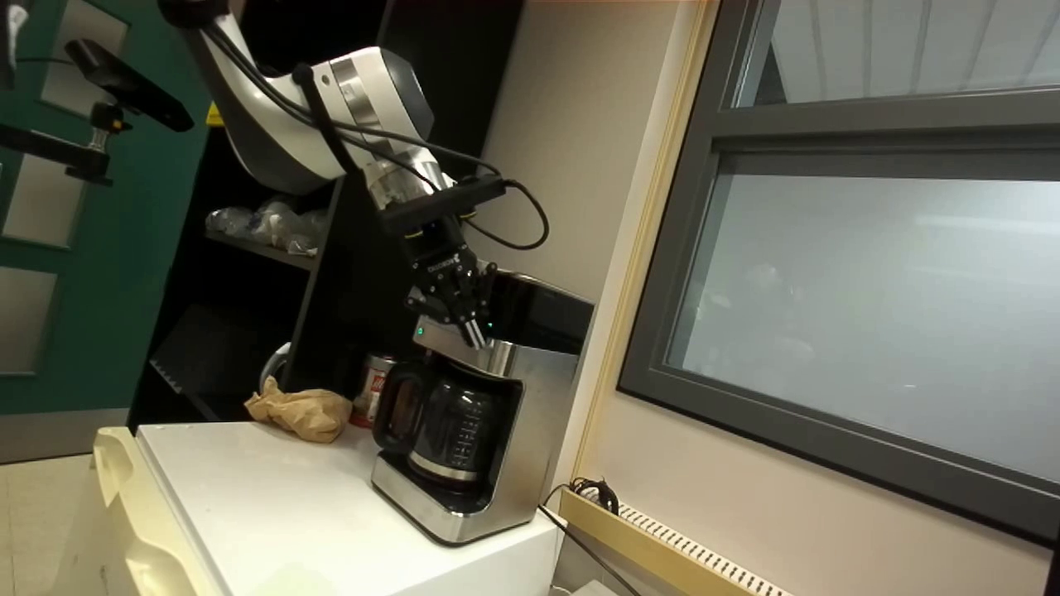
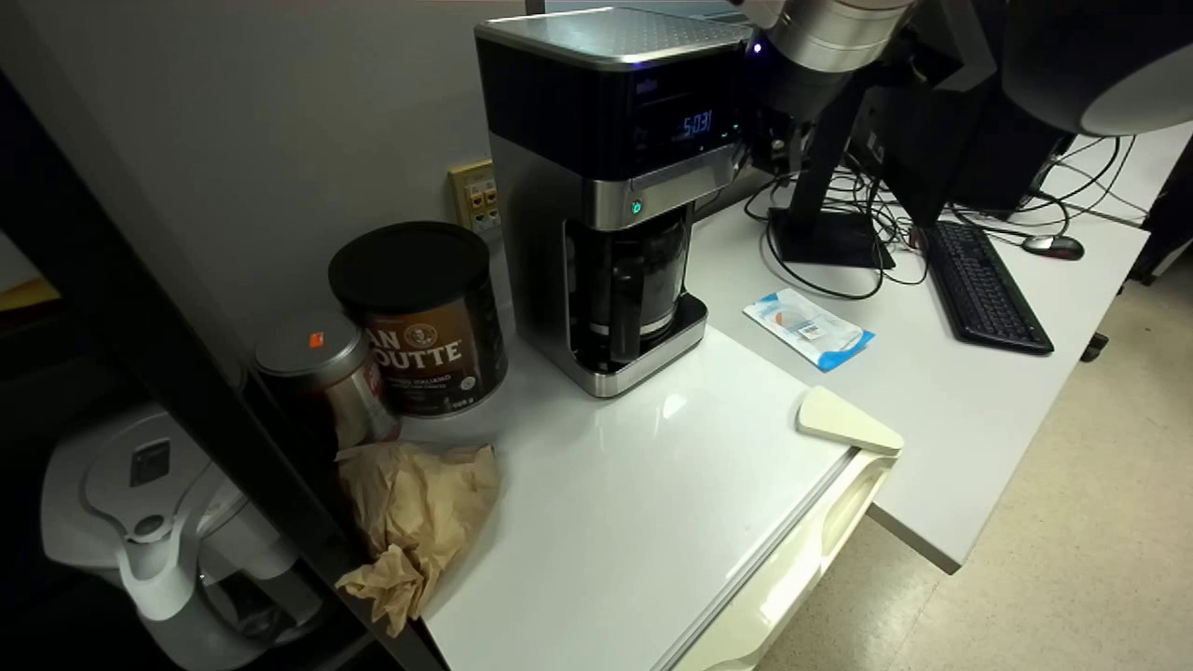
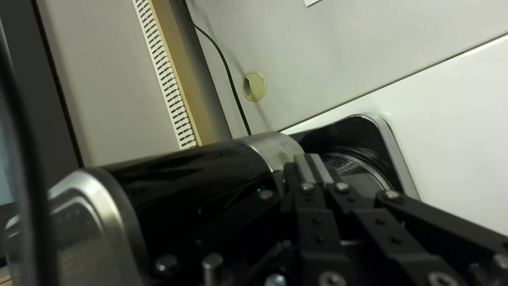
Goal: Press a button on the right side of the coffee machine
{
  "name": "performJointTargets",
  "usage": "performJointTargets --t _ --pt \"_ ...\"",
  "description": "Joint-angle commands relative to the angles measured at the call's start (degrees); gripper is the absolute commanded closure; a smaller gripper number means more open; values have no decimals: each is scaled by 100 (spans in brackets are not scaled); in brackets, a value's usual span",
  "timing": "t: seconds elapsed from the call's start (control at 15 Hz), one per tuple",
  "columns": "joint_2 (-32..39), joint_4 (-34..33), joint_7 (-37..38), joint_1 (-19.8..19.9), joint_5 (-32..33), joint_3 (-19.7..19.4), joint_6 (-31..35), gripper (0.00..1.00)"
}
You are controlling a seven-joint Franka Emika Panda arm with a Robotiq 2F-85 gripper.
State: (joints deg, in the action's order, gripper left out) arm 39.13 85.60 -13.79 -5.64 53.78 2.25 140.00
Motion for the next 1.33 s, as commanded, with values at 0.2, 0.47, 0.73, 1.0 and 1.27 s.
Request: performJointTargets --t 0.2,0.47,0.73,1.0,1.27 --pt "197 -345 -248 -83 -142 -47 -141 100" --pt "-243 300 -269 -113 59 -60 49 100" --pt "-711 1023 -378 -140 386 -52 176 100" --pt "-1144 1666 -378 -182 844 -52 79 100" --pt "-1546 2253 -357 -182 1386 -11 37 100"
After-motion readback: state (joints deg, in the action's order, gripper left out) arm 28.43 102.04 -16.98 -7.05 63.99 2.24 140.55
